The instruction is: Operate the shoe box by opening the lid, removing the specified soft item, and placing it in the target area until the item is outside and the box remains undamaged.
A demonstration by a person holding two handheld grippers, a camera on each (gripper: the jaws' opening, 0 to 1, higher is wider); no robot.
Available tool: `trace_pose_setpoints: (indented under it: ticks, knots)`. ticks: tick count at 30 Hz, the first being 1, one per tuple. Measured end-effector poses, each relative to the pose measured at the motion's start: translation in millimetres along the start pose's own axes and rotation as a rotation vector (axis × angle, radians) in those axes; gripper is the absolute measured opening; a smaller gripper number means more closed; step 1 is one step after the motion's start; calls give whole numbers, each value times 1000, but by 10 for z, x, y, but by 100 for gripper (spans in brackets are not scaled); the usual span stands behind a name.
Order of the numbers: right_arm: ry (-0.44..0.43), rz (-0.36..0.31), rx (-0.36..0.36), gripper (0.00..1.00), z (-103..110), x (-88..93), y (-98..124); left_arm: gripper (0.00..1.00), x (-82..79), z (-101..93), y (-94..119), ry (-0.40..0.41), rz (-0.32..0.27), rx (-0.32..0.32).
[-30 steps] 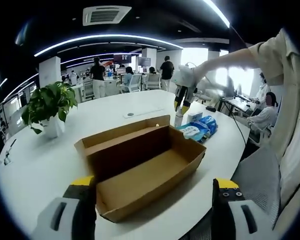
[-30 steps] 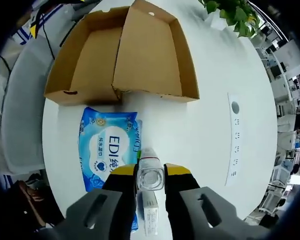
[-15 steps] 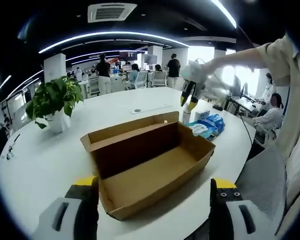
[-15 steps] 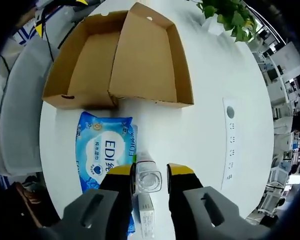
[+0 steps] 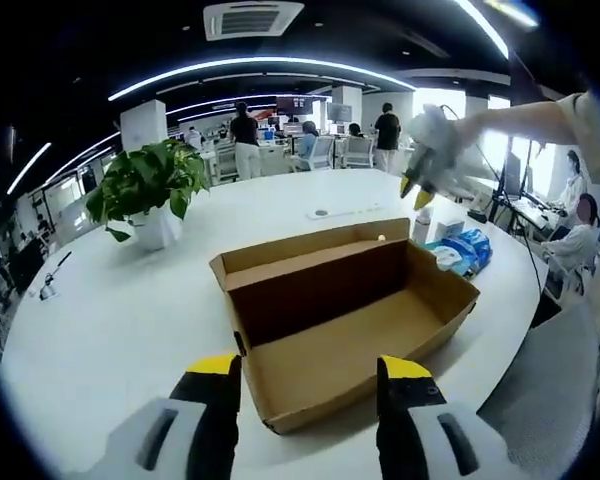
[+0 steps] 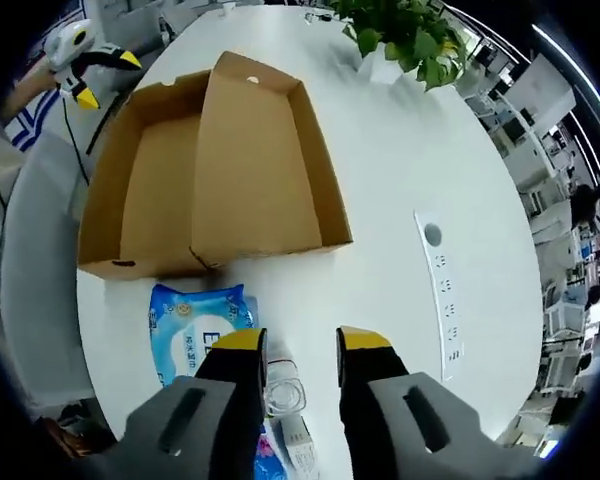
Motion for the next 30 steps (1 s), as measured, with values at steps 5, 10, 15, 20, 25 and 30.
trace_pose_setpoints:
  ticks: [5, 10, 15, 20, 25, 30]
  knots:
    - [-109, -41, 9, 28, -62, -116, -49, 48, 119, 135, -58, 43, 50, -45]
    - [-210, -79, 9, 29, -102, -218, -108, 30, 203, 250, -97, 90, 69, -83]
    - [-329, -122, -3, 29, -133, -303, -212, 28, 266, 307, -139, 146, 90, -99]
    - [-442, -140, -33, 29, -133, -348, -349, 23, 348, 346, -195, 218, 121, -109]
    - [-546, -151, -76, 29, -116, -391, -484, 10, 374, 345, -213, 257, 123, -104]
    - [-666, -153, -100, 28, -109, -421, -586, 5, 414, 356, -226, 264, 132, -108]
Point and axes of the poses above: the point that each gripper's makers call its tool centre point, and the gripper's own axes: y roughly backward along the fingers, z roughly to its left, x roughly out of its underside, the point moved 3 cm from there along y, roughly backward along the fingers, and after that the axes turned 6 degrees about z, right-handed, at the moved point
